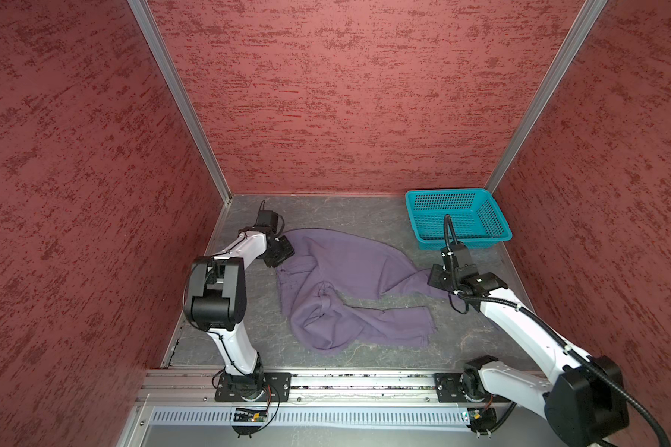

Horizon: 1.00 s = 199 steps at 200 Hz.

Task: Fold and stack the trousers

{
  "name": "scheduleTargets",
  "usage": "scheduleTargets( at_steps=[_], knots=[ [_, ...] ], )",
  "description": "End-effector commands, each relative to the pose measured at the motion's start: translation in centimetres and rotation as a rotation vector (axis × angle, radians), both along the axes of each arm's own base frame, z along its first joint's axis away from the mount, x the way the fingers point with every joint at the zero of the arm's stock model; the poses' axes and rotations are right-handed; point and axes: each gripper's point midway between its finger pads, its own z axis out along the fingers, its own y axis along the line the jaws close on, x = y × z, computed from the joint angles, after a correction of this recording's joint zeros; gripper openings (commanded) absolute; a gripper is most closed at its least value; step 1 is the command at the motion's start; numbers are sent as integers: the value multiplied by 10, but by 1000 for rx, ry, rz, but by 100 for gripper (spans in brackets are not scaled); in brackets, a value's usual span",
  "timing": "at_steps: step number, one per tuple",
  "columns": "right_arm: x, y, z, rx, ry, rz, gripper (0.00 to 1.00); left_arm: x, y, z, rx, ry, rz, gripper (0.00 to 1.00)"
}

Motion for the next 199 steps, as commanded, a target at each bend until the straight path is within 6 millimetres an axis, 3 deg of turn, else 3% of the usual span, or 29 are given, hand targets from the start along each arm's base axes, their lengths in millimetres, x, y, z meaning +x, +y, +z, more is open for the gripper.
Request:
scheduleTargets(
  at_steps=[1,38,70,102,118,137,161,179,199],
  knots=[
    [6,14,17,76,-79,29,1,-4,5,-14,14,36,32,48],
    [4,5,26,44,-124,15,8,-29,24,-34,16,93,98,47],
    [5,2,14,28,-133,5,20,-70,70,-37,35,108,222,47],
    [13,24,-2,77,-106,60,17,-105,129,-12,236,128,315,47],
    [18,43,-5,79,-110,97,17,-107,141,8,294,102,334,47],
    [27,68,0,87,-132,143,19,-94,128,34,317,44,295,49],
    [44,102,6,70,-153,206,26,-68,89,68,377,-33,160,52],
    [56,127,6,39,-149,245,32,-56,57,77,359,-60,77,53],
    [69,143,-16,11,-77,242,40,-50,26,72,311,-64,5,53]
  ],
)
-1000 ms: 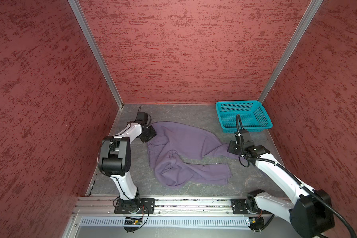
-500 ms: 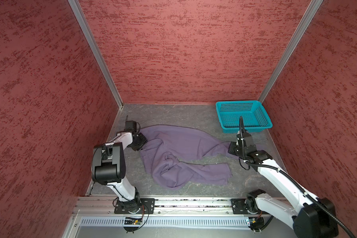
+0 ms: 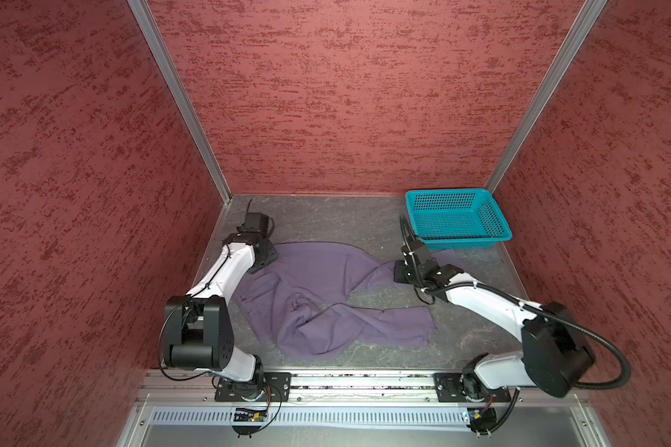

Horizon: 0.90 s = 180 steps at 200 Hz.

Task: Fold and stack the trousers

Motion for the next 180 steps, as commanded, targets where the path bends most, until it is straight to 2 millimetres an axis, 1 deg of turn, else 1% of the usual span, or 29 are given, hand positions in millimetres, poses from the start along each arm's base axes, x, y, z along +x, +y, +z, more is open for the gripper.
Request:
scheduleTargets(
  at_steps=[1,20,52,81,105,109,114,124,131,152,180],
  knots=[
    [21,18,-6,-24,-7,-17,40,-7,-20,-11,-1,66,-57,53],
    [30,25,-20,-30,31,-38,45,-12,-39,-30,-40,110,-110,53],
    [43,33,-34,-40,71,-61,50,-29,-59,-67,-122,170,-165,53],
    [51,38,-44,-49,110,-85,51,-46,-59,-90,-132,215,-164,53],
    [52,38,-56,-57,146,-109,51,-51,-60,-98,-142,227,-166,54],
    [51,38,-58,-57,151,-110,49,-51,-60,-99,-146,226,-168,54],
    [51,37,-60,-55,158,-118,43,-51,-61,-99,-149,225,-170,54],
    [49,36,-61,-52,163,-127,26,-51,-61,-100,-149,222,-170,54],
    [48,35,-63,-49,165,-136,16,-52,-61,-101,-149,225,-171,54],
    [43,29,-64,-49,171,-150,0,-52,-61,-102,-156,224,-175,55],
    [34,17,-53,-60,150,-166,0,-53,-61,-105,-173,225,-172,55]
  ],
)
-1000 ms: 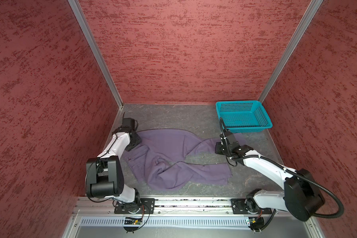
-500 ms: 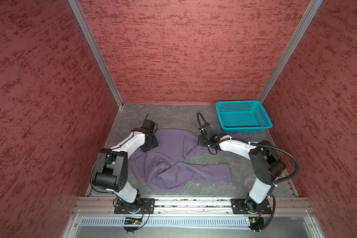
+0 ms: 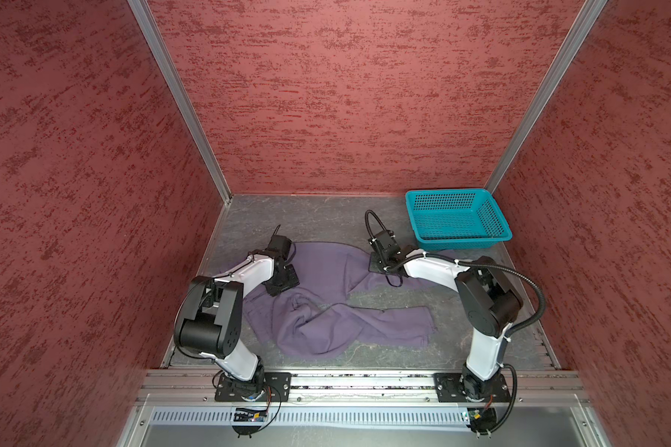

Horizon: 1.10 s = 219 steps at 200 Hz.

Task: Fold and stack the trousers

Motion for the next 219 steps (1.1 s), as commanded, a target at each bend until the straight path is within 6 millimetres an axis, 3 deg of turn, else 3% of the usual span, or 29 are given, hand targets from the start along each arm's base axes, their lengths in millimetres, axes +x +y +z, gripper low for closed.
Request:
scheduleTargets(
  at_steps=[1,41,78,102,134,162,192,219],
  knots=[
    [-9,-18,14,-19,-23,-47,0,1,-2,-4,-26,-8,-5,55],
    [-53,-48,13,-48,18,-49,0,-3,5,-5,-34,-11,9,55],
    [-119,-95,3,-45,62,-126,0,-7,18,-5,-40,-15,36,55],
    [-140,-124,9,-95,41,-183,0,-8,26,-5,-54,-10,60,55],
    [-126,-174,48,-209,-41,-282,7,-6,30,9,-50,-34,61,55],
    [-102,-205,68,-185,-83,-343,7,-5,16,35,-63,-102,23,55],
    [-71,-220,79,-115,-114,-351,10,5,-46,80,-68,-241,-206,56],
    [-44,-231,70,-135,-58,-327,8,6,-106,108,-95,-330,-401,56]
  ],
)
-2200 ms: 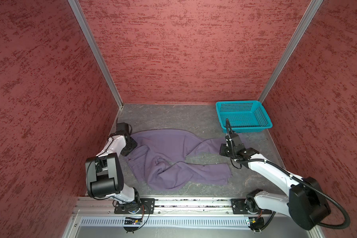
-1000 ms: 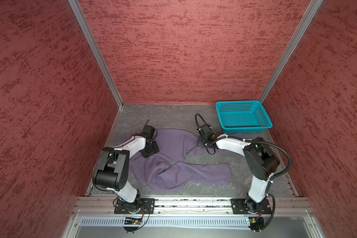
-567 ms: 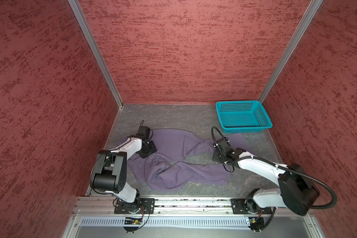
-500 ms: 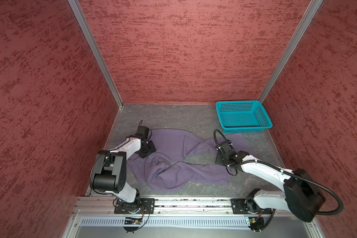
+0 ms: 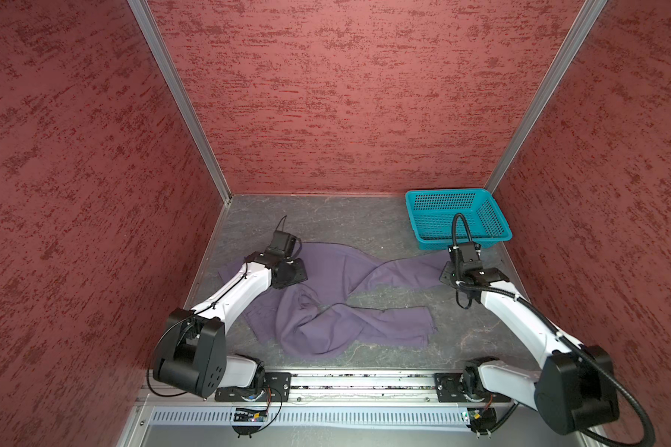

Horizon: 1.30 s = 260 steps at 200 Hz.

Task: Fold and stack the trousers

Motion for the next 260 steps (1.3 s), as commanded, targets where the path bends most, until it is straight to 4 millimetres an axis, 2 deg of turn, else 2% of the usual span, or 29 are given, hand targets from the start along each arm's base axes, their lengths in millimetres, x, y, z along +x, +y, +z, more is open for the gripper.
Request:
scheduleTargets(
  at_steps=[1,19,24,27,42,56,78,103,119,128,169,188,202,214,232,246,260],
  knots=[
    [30,-1,1,0,6,74,8,3,-42,26,-5,-92,-149,56],
    [42,2,-13,3,48,98,8,-3,-79,30,-13,-110,-257,57],
    [46,4,-12,7,40,106,8,-5,-88,29,-11,-109,-283,57],
    [48,4,-21,6,63,107,9,-7,-94,28,-9,-109,-298,57],
    [56,2,-33,-9,82,100,12,-10,-115,19,12,-93,-354,57],
    [62,0,-40,-18,97,97,15,-11,-121,8,63,-61,-364,57],
    [72,-1,-52,-13,101,97,24,-11,-115,-6,97,-28,-344,59],
    [83,-2,-64,-13,86,102,45,-14,-89,-17,117,11,-268,66],
    [90,-2,-70,-16,77,102,50,-17,-64,-22,103,37,-195,66],
    [94,-3,-73,-19,75,101,52,-18,-48,-22,87,48,-143,66],
    [103,3,-83,12,83,114,65,-33,54,-28,72,101,171,68],
    [101,7,-91,38,103,123,70,-43,85,-28,71,104,275,72],
    [99,12,-96,65,113,133,63,-46,98,-30,64,99,323,75],
    [95,15,-101,84,117,134,49,-48,108,-35,64,113,360,75],
    [86,15,-105,98,120,119,21,-49,117,-48,49,152,403,75],
    [80,13,-106,96,119,107,8,-48,121,-61,21,189,432,75],
    [73,9,-105,94,119,92,0,-47,127,-71,6,215,467,75]
  ],
)
